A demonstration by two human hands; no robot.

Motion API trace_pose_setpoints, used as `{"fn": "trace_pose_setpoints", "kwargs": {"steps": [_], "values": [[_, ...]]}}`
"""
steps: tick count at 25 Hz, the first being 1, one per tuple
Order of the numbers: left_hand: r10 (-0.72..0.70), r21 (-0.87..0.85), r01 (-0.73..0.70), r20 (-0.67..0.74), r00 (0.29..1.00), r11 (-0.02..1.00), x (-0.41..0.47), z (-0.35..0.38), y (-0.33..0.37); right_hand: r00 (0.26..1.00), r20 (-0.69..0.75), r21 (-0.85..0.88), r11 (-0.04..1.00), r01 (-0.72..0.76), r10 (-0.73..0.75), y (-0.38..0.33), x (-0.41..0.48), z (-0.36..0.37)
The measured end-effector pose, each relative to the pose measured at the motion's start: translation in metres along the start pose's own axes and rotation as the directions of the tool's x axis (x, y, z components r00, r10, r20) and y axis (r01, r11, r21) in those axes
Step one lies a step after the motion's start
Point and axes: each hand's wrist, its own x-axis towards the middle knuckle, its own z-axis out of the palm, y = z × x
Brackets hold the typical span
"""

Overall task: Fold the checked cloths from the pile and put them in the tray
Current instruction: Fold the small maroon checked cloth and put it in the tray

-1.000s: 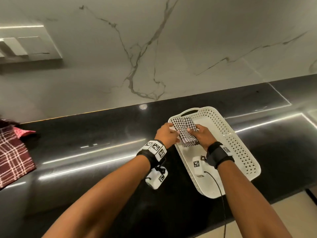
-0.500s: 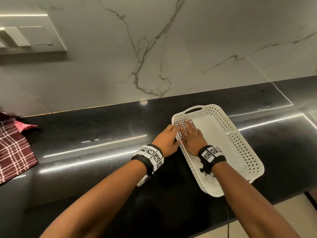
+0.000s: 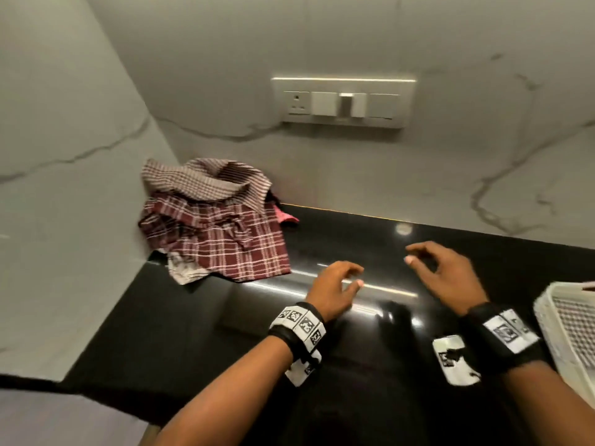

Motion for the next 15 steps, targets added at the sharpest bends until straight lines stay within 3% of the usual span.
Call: {"fn": "trace_pose_setpoints", "kwargs": {"steps": [4,7,9,11,13,15], "values": [[-0.156,0.008,0.163,-0.237,0.959,0.987,-0.021,-0.115,-0.076,0.979,0.200,0.194,0.981,-0.003,-0.036,-0.105,0.033,0.133],[-0.187,0.056,0.220,-0.355,0.916,0.974,-0.031,-0.188,-0.129,0.980,0.172,0.304,0.941,-0.149,0.099,-0.170,0.095,0.211],[-0.174,0.075,0.220,-0.394,0.903,0.973,-0.033,-0.218,-0.151,0.950,0.107,0.373,0.874,-0.311,0.292,-0.196,0.145,0.236],[-0.165,0.071,0.209,-0.401,0.901,0.975,-0.030,-0.238,-0.164,0.907,0.107,0.338,0.843,-0.419,0.408,-0.212,0.184,0.248],[-0.154,0.047,0.187,-0.392,0.907,0.981,-0.024,-0.249,-0.170,0.896,0.166,0.308,0.841,-0.445,0.413,-0.220,0.204,0.255],[-0.135,0.016,0.151,-0.360,0.923,0.988,-0.015,-0.253,-0.167,0.900,0.221,0.511,0.742,-0.435,0.376,-0.232,0.202,0.251]]}}
